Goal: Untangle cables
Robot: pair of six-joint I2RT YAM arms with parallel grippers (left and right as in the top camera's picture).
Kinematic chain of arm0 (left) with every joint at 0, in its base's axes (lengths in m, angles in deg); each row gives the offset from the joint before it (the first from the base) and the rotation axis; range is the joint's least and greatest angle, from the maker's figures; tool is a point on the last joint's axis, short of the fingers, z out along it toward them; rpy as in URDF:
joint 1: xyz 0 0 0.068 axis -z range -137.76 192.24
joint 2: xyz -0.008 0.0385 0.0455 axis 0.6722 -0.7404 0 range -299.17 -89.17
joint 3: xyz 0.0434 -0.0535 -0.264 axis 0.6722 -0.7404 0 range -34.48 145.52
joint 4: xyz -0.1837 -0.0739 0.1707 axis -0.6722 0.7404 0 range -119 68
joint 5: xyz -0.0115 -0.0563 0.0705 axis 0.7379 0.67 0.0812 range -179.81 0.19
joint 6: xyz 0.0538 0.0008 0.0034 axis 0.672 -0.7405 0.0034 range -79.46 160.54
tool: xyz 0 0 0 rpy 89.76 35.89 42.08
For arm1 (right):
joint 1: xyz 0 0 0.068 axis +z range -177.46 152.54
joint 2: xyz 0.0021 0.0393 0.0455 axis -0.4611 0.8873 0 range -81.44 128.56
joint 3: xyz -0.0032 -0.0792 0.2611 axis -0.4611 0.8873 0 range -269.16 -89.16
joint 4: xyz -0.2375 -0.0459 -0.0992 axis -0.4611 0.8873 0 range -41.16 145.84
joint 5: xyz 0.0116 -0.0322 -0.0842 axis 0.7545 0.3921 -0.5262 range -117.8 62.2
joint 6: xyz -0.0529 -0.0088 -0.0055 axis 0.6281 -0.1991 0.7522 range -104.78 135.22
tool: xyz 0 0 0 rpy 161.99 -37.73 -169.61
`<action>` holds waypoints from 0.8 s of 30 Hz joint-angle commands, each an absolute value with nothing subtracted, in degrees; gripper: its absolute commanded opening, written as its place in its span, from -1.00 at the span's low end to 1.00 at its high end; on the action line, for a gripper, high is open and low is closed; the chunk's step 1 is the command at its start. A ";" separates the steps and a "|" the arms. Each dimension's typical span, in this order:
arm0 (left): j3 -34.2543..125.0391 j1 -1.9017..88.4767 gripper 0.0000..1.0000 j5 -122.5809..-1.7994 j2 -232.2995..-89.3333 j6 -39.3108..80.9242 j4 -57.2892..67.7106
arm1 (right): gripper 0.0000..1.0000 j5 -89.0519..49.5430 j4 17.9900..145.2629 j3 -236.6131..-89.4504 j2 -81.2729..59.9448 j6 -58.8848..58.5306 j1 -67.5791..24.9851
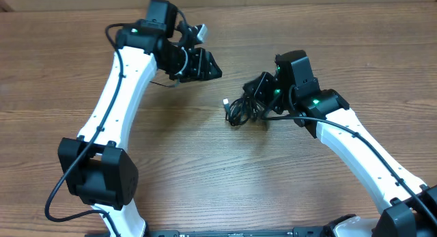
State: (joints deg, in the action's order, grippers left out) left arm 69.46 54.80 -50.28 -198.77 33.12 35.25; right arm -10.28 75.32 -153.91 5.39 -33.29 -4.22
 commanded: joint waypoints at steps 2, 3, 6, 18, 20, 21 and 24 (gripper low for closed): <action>70.35 53.83 0.11 -48.29 -197.53 34.74 35.76 | -0.21 -4.42 72.92 -155.00 4.54 -29.27 -4.13; 70.35 54.03 0.13 -49.56 -197.53 34.54 36.02 | -0.17 -6.17 73.38 -155.00 4.58 -29.27 -4.13; 70.35 55.06 0.16 -53.40 -197.53 34.57 37.02 | -0.05 -17.12 77.99 -155.00 4.58 -29.44 -4.15; 68.78 64.78 0.22 -67.28 -203.19 32.60 37.00 | 0.07 -27.22 88.35 -155.00 10.31 -24.92 -7.06; 68.78 66.44 0.19 -67.33 -206.05 32.62 36.50 | 0.06 -25.38 88.41 -155.00 10.44 -23.41 -7.30; 68.78 67.10 0.15 -67.33 -207.36 32.62 36.30 | 0.06 -24.55 88.57 -155.00 10.50 -22.65 -7.30; 68.78 69.09 0.04 -67.15 -211.71 32.60 35.84 | 0.06 -23.79 89.55 -155.00 10.96 -22.38 -7.28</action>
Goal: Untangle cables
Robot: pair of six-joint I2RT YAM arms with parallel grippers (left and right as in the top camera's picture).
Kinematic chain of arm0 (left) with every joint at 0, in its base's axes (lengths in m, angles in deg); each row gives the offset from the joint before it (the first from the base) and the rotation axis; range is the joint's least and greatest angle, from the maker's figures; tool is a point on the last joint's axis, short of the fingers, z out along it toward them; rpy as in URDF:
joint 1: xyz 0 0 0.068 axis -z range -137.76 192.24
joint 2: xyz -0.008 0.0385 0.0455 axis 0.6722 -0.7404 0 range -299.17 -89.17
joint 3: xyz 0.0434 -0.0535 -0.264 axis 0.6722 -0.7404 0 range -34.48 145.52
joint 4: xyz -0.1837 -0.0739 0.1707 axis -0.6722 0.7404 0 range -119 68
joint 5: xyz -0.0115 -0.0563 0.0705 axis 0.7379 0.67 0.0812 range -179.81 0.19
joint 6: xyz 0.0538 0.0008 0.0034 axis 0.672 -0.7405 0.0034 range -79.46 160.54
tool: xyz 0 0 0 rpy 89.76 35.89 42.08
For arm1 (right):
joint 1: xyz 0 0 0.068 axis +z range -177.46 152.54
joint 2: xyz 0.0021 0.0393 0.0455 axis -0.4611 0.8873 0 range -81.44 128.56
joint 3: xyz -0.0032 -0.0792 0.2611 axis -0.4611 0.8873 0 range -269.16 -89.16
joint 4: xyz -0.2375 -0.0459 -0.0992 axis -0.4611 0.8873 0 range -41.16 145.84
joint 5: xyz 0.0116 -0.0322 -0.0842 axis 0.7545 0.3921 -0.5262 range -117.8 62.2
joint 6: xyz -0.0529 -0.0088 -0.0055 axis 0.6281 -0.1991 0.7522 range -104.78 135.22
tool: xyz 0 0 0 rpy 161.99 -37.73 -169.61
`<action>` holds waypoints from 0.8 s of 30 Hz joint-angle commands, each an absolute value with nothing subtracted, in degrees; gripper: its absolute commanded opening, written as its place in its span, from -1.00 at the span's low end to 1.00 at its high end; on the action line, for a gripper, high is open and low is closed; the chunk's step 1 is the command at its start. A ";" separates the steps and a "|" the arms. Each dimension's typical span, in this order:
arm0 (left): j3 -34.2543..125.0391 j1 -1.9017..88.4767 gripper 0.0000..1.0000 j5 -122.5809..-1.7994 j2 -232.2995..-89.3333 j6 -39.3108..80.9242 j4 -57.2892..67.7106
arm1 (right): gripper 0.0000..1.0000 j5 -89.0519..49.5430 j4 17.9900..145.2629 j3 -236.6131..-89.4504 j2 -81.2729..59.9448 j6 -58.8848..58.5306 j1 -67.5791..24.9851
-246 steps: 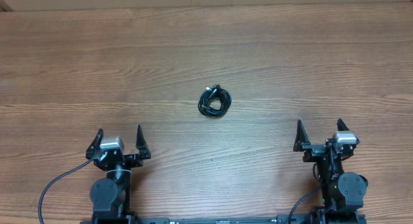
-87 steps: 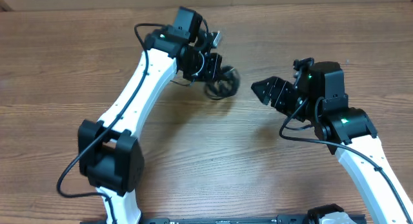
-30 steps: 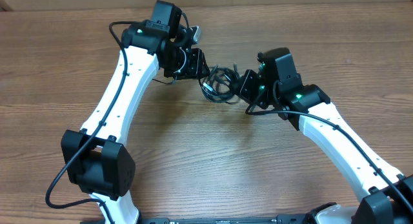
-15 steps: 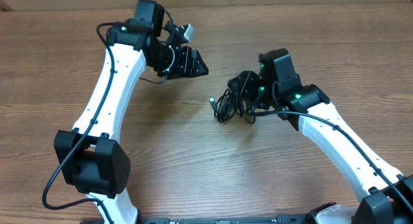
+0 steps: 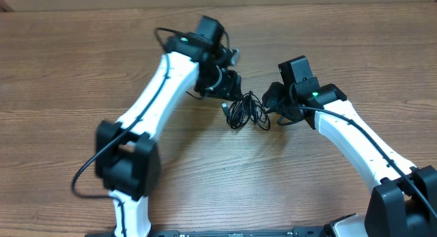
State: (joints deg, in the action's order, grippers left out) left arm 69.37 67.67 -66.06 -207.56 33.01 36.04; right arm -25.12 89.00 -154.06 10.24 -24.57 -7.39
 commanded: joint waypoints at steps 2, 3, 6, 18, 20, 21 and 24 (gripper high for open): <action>68.78 69.92 -0.06 -66.41 -213.59 32.62 35.43 | 0.08 -23.79 89.92 -155.00 11.31 -22.38 -7.28; 68.78 70.23 -0.18 -66.15 -214.40 32.62 35.12 | 0.09 -23.77 89.92 -155.00 11.40 -22.38 -7.28; 68.78 70.44 -0.91 -66.23 -215.19 32.60 34.62 | 0.10 -23.63 89.77 -155.00 11.82 -22.41 -7.28; 88.01 69.37 -0.92 -59.20 -213.55 36.25 47.73 | 0.09 -11.20 81.00 -155.00 11.93 -17.51 -7.28; 87.99 69.37 -0.92 -59.09 -213.55 36.27 48.50 | 0.01 -12.33 80.78 -155.00 11.99 -17.49 -7.28; 87.99 69.16 -0.92 -59.15 -213.55 36.29 49.22 | -0.34 -12.73 80.78 -155.00 12.03 -17.47 -7.28; 88.01 68.39 -0.92 -59.13 -213.55 36.29 50.01 | -0.72 -12.71 80.13 -155.00 12.03 -17.47 -7.28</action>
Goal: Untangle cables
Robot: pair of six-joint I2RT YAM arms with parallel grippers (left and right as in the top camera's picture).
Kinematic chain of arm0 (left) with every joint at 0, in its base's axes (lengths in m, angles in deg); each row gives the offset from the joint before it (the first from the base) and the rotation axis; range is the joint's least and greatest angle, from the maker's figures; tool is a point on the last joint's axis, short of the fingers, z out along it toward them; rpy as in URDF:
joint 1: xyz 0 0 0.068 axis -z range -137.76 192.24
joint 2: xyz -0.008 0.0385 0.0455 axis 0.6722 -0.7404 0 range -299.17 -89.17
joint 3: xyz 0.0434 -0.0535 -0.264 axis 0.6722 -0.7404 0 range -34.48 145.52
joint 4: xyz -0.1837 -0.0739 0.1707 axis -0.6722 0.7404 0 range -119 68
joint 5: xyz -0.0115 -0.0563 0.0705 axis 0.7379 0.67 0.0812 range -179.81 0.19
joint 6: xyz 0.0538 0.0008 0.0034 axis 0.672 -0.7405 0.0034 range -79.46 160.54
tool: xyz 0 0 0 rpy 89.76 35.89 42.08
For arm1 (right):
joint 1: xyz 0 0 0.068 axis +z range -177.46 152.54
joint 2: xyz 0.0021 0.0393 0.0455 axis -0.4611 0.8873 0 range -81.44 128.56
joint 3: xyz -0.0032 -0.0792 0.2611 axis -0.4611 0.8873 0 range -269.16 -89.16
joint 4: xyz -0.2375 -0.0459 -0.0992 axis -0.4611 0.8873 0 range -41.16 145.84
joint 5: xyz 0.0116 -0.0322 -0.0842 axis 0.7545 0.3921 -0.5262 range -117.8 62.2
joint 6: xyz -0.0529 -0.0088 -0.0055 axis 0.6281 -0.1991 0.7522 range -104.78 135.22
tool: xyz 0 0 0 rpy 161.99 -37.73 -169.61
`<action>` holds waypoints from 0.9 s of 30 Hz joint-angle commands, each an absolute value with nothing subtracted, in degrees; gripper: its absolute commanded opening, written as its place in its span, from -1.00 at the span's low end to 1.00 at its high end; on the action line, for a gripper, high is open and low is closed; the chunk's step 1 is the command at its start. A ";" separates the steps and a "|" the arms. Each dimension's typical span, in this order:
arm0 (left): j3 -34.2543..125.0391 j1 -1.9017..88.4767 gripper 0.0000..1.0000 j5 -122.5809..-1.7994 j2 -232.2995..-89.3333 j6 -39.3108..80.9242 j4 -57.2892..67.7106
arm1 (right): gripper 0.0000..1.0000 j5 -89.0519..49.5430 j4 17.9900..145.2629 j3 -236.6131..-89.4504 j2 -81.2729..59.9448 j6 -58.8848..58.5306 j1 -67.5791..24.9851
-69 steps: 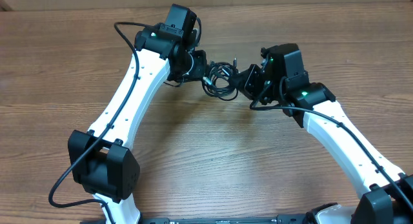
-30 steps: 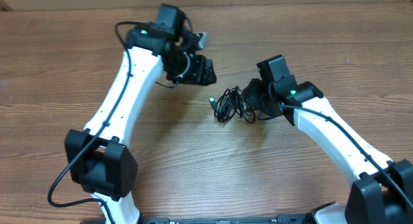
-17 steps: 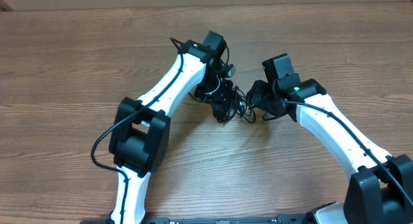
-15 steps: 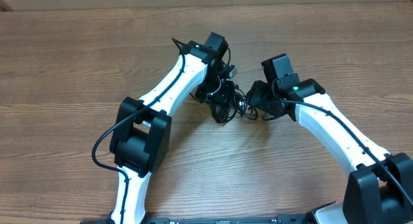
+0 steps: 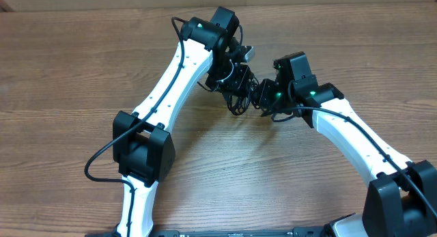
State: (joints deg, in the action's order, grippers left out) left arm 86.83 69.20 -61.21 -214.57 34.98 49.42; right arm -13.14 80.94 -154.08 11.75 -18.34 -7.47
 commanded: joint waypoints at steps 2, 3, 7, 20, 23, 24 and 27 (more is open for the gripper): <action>88.01 67.93 -0.92 -59.09 -213.55 36.27 50.42 | -0.93 -12.68 79.95 -155.02 12.01 -17.47 -7.30; 88.01 67.63 -0.92 -59.13 -213.55 36.29 50.55 | -0.93 -12.68 80.00 -155.04 12.01 -17.47 -7.30; 88.01 65.46 -0.92 -71.48 -213.55 30.46 50.71 | -0.92 -12.71 82.14 -156.99 10.53 -17.44 -7.30; 87.71 62.16 -0.92 -73.88 -213.55 29.98 49.74 | -0.93 -12.68 85.94 -167.35 -1.74 -14.67 -7.19; 88.36 62.03 -0.92 -42.54 -213.50 52.23 50.36 | -0.23 -12.73 89.66 -167.13 -0.23 -14.67 -7.19; 88.36 61.83 -0.91 -43.31 -213.50 48.73 48.72 | 0.02 -12.73 90.53 -167.11 0.54 -14.69 -7.19; 88.36 61.64 -0.92 -57.51 -213.44 31.64 49.09 | 0.22 -12.71 92.35 -167.13 3.49 -14.76 -7.19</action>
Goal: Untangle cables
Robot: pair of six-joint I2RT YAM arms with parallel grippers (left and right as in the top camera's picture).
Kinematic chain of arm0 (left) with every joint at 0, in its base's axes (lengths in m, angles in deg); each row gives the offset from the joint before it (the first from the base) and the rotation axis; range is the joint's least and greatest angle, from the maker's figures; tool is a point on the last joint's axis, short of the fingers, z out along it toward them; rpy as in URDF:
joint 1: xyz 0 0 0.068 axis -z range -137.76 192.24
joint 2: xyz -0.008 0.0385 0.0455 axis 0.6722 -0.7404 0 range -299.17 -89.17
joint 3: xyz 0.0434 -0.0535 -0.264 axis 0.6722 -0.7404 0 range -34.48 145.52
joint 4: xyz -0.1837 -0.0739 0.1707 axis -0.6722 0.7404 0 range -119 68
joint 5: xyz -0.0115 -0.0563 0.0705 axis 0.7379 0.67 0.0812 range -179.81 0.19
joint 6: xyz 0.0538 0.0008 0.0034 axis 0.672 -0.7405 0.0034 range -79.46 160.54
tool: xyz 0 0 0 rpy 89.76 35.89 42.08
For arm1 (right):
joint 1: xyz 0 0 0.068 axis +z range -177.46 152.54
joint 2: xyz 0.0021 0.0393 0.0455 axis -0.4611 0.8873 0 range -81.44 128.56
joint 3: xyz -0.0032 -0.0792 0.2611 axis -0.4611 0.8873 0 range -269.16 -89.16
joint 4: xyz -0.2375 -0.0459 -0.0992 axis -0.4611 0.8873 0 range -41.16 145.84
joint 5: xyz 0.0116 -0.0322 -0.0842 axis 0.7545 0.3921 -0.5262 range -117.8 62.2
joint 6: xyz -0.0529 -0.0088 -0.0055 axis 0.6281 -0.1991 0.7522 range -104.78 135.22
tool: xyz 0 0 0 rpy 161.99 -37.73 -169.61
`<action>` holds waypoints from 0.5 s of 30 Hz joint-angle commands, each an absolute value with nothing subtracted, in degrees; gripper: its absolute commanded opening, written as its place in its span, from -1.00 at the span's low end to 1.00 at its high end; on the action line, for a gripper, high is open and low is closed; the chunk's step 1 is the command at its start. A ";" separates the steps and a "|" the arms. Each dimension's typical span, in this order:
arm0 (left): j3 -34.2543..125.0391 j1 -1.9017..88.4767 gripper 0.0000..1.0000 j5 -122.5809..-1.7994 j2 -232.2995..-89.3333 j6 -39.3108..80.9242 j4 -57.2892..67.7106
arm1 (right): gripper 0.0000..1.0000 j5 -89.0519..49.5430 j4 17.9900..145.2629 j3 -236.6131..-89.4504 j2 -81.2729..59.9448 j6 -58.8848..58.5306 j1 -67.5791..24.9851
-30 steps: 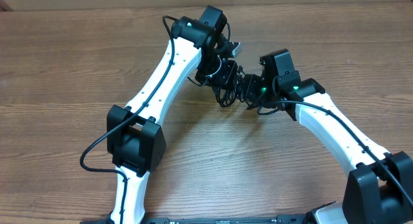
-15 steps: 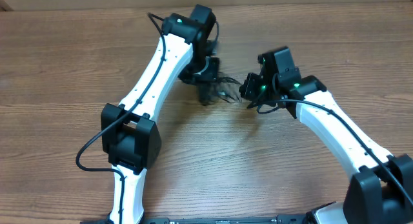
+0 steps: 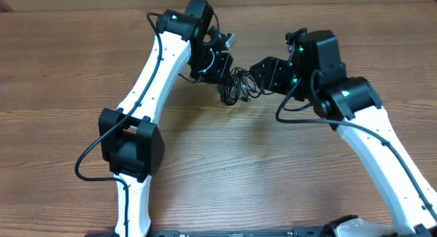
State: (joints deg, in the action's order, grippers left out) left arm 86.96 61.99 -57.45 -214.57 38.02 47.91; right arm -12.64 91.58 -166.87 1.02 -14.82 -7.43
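A bundle of thin black cables (image 3: 239, 87) hangs tangled between both grippers, apparently off the wooden table (image 3: 68, 73). My left gripper (image 3: 224, 67) is at the bundle's left side, my right gripper (image 3: 258, 74) at its right side. Each seems shut on cable strands, though the fingers are dark and partly hidden. A loose loop dangles down at the lower left of the bundle.
The white left arm (image 3: 147, 73) reaches in from the lower left, the white right arm (image 3: 369, 134) from the lower right. Nothing else lies on the wooden table besides the arms' own cables.
Both grippers have moved up and away from me with the cable bundle between them. The right wrist stands higher and nearer the camera. The bundle looks slightly stretched sideways.
The left gripper was far to the left while the right gripper sat at the bundle on the table. The left arm then stood beside the bundle, then both grippers met on it. Now the bundle hangs between them, farther back.
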 commanded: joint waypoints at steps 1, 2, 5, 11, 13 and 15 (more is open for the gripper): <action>88.36 61.64 -0.88 -55.81 -213.44 35.99 51.21 | 0.28 -12.68 93.31 -167.13 5.08 -14.91 -7.19; 88.36 61.66 -0.83 -58.58 -213.44 35.05 52.08 | 0.30 -12.68 93.64 -167.11 5.87 -14.91 -7.19; 88.36 61.66 -0.65 -55.39 -213.44 38.35 57.26 | 0.32 -11.09 93.79 -167.13 8.62 -14.91 -7.19; 88.36 61.66 0.15 -61.29 -213.44 42.85 59.49 | 0.33 -10.50 93.81 -167.11 10.20 -14.93 -7.19; 88.36 61.72 0.35 -64.88 -213.44 41.52 58.16 | 0.33 -10.52 93.81 -167.11 10.20 -14.93 -7.19; 88.34 61.94 0.33 -71.06 -213.57 36.97 57.26 | 0.34 -10.52 93.81 -167.11 10.20 -14.93 -7.19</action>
State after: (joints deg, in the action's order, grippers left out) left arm 87.07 61.75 -62.10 -214.57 39.68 58.40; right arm -11.04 93.92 -166.82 10.13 -14.97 -7.43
